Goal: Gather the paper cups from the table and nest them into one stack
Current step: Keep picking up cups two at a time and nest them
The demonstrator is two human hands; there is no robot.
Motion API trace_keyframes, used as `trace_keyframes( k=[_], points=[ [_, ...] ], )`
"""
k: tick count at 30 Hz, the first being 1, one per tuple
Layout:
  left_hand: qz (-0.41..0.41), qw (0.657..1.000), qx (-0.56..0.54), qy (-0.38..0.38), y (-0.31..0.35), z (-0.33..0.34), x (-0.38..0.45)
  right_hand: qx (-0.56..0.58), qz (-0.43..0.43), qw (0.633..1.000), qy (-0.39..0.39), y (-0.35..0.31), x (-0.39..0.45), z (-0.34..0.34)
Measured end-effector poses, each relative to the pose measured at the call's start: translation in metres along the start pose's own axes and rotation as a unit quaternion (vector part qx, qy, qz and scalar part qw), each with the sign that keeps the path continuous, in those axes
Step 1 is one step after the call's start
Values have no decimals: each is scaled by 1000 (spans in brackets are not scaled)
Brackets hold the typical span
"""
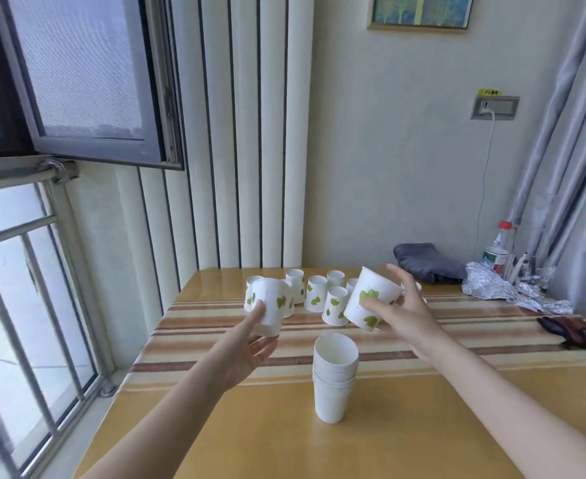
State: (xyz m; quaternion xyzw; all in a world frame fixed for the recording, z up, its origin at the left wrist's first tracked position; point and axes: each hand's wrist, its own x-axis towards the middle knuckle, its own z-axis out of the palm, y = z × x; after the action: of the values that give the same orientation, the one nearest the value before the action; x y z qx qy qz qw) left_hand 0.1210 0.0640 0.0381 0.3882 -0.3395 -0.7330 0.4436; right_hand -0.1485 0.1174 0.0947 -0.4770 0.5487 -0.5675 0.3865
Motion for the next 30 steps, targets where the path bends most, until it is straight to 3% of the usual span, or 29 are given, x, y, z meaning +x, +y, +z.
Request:
trace_keyframes(
  k=[5, 16, 25, 28, 30],
  points=[
    [51, 995, 71, -44, 2, 2, -18, -135, -78, 986, -58, 10, -23, 32],
    [198, 936, 277, -88, 14, 58, -18, -280, -49, 952, -115, 29, -36, 25],
    [192, 881, 420, -102, -15, 78, 3, -208, 12, 971, -117, 22, -25, -13],
    [170, 887, 416, -109, -18, 67, 7, -157, 36, 981, -108, 22, -18, -23],
    [167, 899, 387, -114, -8, 58, 7, -140, 44, 988, -52, 27, -1, -32]
  ],
)
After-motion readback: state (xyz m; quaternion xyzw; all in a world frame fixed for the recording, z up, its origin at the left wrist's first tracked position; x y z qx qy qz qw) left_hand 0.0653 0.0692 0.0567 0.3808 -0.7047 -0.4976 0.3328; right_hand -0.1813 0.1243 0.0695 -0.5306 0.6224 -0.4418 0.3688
